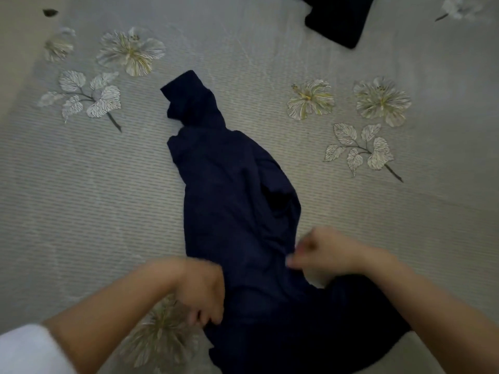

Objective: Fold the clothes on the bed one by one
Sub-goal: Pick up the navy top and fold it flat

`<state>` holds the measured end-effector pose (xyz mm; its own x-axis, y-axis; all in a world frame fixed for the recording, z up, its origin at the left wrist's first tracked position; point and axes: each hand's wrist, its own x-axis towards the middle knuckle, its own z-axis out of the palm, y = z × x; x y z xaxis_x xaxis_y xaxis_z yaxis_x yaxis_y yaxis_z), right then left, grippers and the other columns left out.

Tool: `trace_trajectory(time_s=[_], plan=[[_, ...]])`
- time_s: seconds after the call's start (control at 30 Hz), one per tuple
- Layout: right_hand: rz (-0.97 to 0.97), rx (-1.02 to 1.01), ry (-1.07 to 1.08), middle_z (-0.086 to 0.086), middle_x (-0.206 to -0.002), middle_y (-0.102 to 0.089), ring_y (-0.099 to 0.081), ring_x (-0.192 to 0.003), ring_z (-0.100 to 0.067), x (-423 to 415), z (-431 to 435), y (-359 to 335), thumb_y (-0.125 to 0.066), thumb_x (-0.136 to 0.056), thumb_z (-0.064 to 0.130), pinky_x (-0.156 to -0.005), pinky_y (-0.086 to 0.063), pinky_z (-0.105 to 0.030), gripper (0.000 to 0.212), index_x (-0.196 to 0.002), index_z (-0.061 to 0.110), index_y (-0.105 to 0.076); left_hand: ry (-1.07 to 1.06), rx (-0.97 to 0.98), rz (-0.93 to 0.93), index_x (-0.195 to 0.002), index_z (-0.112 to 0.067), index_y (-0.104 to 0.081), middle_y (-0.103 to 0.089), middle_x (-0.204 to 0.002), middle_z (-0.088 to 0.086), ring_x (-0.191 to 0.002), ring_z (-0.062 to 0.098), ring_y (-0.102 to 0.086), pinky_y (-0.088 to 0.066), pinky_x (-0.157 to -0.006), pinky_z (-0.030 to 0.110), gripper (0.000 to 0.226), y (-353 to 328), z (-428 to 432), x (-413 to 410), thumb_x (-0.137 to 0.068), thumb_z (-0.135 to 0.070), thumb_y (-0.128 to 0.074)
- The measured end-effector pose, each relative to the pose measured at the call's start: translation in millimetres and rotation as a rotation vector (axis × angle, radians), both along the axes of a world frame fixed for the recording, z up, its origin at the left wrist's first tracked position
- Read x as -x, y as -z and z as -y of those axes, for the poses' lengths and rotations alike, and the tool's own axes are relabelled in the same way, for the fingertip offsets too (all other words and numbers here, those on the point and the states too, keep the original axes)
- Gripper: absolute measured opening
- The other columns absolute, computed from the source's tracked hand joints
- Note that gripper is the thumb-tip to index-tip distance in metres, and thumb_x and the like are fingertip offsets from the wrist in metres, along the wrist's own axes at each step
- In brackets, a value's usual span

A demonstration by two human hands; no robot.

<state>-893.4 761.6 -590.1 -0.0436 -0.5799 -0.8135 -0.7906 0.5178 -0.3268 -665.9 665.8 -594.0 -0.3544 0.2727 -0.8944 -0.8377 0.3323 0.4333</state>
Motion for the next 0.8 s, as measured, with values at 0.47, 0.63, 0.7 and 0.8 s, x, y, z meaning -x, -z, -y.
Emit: trace_trajectory(time_s=[0.47, 0.63, 0.7, 0.8], plan=[[-0.121, 0.631, 0.333, 0.007, -0.058, -0.056, -0.053, -0.059, -0.014, -10, 56, 22, -0.065, -0.072, 0.012, -0.060, -0.041, -0.030, 0.012, -0.071, 0.019, -0.056, -0.467, 1.251, -0.381, -0.122, -0.020, -0.054, -0.057, -0.117, 0.008, -0.114, 0.030, -0.046, -0.033, -0.092, 0.045, 0.044, 36, 114, 8, -0.083, -0.036, -0.066], [-0.034, 0.794, 0.663, 0.005, -0.075, -0.061, -0.054, -0.066, -0.004, 6, 46, 5, -0.061, -0.076, -0.004, -0.064, -0.042, -0.013, 0.023, -0.087, 0.016, -0.062, -0.449, 1.345, -0.969, -0.093, -0.007, -0.055, -0.052, -0.108, 0.018, -0.098, 0.033, -0.049, -0.040, -0.090, 0.035, 0.027, 16, 72, -34, -0.074, -0.014, -0.073], [0.111, 0.837, 0.545, 0.006, -0.095, -0.066, -0.060, -0.087, -0.003, -13, 55, -7, -0.059, -0.070, -0.003, -0.076, -0.042, -0.009, 0.038, -0.101, 0.018, -0.064, -0.433, 1.303, -1.014, -0.089, -0.006, -0.054, -0.053, -0.118, 0.019, -0.105, 0.030, -0.051, -0.037, -0.092, 0.028, 0.023, 10, 51, -45, -0.076, -0.021, -0.068], [0.189, 0.758, 0.107, 0.008, -0.136, -0.050, -0.039, -0.129, -0.009, -44, 62, -8, -0.060, -0.061, 0.009, -0.107, -0.027, -0.022, 0.072, -0.131, 0.027, -0.052, -0.373, 1.192, -1.038, -0.087, -0.009, -0.053, -0.059, -0.103, 0.010, -0.089, 0.023, -0.056, -0.044, -0.077, 0.028, 0.026, 5, 30, -55, -0.082, -0.032, -0.063]])
